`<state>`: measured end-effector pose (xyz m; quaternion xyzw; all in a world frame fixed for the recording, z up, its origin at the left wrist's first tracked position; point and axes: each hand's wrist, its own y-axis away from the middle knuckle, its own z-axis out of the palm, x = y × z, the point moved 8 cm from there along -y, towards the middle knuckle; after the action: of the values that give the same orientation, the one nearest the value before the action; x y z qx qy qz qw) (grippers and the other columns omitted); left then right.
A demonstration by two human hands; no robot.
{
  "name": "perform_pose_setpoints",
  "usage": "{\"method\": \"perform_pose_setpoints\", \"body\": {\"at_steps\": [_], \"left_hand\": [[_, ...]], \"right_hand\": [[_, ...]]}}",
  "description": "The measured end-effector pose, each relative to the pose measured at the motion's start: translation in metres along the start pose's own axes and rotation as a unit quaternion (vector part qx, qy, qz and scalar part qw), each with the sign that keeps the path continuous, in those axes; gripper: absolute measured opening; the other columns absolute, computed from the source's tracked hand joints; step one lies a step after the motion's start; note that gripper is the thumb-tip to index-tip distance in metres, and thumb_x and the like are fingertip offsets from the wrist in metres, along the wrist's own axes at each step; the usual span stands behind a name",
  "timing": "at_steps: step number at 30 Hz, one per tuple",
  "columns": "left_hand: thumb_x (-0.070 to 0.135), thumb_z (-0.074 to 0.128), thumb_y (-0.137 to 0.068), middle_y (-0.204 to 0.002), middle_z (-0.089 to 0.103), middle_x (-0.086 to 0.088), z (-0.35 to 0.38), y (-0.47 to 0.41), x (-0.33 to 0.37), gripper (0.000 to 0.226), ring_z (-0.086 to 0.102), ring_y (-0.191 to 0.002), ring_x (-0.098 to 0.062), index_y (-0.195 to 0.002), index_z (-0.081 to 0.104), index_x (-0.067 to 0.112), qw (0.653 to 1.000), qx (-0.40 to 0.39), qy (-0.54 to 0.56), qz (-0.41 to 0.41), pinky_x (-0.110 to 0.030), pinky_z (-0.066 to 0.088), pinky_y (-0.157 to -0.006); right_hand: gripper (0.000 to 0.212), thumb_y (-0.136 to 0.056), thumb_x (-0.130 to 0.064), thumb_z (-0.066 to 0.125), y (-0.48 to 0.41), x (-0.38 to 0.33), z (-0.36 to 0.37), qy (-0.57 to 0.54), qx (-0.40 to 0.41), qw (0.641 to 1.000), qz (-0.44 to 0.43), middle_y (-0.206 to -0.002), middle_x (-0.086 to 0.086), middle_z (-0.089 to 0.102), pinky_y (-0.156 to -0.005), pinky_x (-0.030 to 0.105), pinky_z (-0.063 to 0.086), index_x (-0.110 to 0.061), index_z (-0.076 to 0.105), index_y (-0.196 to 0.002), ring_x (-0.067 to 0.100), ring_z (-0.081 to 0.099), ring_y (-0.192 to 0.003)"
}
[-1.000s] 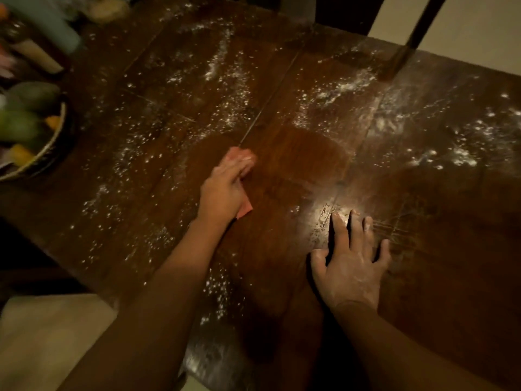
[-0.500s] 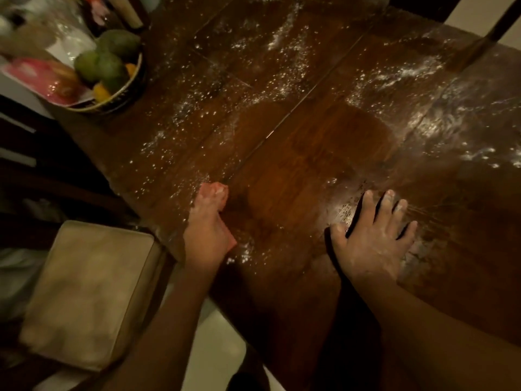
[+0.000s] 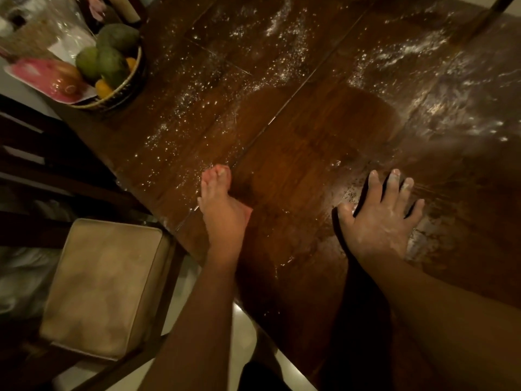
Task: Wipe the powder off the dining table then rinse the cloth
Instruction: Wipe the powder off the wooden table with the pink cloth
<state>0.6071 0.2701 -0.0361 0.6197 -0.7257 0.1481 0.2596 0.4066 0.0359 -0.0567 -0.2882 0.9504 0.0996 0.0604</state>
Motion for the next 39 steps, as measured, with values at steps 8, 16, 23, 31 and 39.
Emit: {"method": "perform_pose_setpoints", "body": {"at_steps": [8,16,23,31,39], "left_hand": [[0.002,0.06,-0.088,-0.164,0.016,0.012,0.077,0.074,0.098,0.077,0.0,-0.153,-0.013,-0.154,0.032,0.03,0.889,-0.292,-0.053,0.348,-0.051,0.002,-0.125],[0.005,0.06,-0.086,-0.164,0.02,-0.001,0.05,-0.022,0.104,0.076,0.018,-0.151,-0.026,-0.154,0.03,0.022,0.982,-0.12,-0.067,0.131,-0.051,0.018,-0.123],[-0.017,0.049,-0.076,-0.157,0.038,0.008,0.111,0.017,0.169,0.082,0.019,-0.15,-0.014,-0.144,0.05,0.029,0.868,-0.3,-0.032,0.394,-0.049,0.011,-0.125],[-0.018,0.041,-0.077,-0.146,0.053,0.009,0.025,-0.021,0.033,0.071,0.039,-0.143,-0.012,-0.119,0.07,0.031,0.956,-0.186,0.096,0.206,-0.053,0.036,-0.115],[-0.002,0.046,-0.083,-0.158,0.038,0.006,0.044,0.15,0.037,0.066,0.026,-0.15,-0.022,-0.144,0.048,0.026,0.868,-0.262,0.001,0.422,-0.055,0.021,-0.12]], "right_hand": [[0.069,-0.095,-0.047,0.034,-0.001,0.001,-0.003,-0.03,0.012,0.999,0.01,-0.167,0.012,0.009,-0.121,0.061,0.005,-0.021,0.021,-0.157,0.033,0.001,-0.154],[0.069,-0.097,-0.046,0.034,-0.002,0.003,-0.003,-0.03,-0.002,0.999,0.016,-0.169,0.008,0.002,-0.122,0.057,0.001,-0.024,0.015,-0.159,0.029,-0.004,-0.155],[0.065,-0.096,-0.041,0.038,-0.001,0.004,-0.005,-0.033,0.023,0.999,0.02,-0.167,0.009,0.014,-0.121,0.058,0.007,-0.021,0.023,-0.156,0.03,0.006,-0.155],[0.067,-0.096,-0.045,0.035,-0.003,0.004,-0.004,-0.046,0.004,0.999,0.018,-0.168,0.008,0.009,-0.122,0.058,0.004,-0.023,0.02,-0.157,0.03,0.001,-0.155],[0.068,-0.095,-0.047,0.034,-0.002,0.002,-0.006,-0.042,-0.006,0.999,0.01,-0.168,0.01,0.007,-0.121,0.06,0.004,-0.023,0.019,-0.157,0.033,-0.001,-0.155]]}}
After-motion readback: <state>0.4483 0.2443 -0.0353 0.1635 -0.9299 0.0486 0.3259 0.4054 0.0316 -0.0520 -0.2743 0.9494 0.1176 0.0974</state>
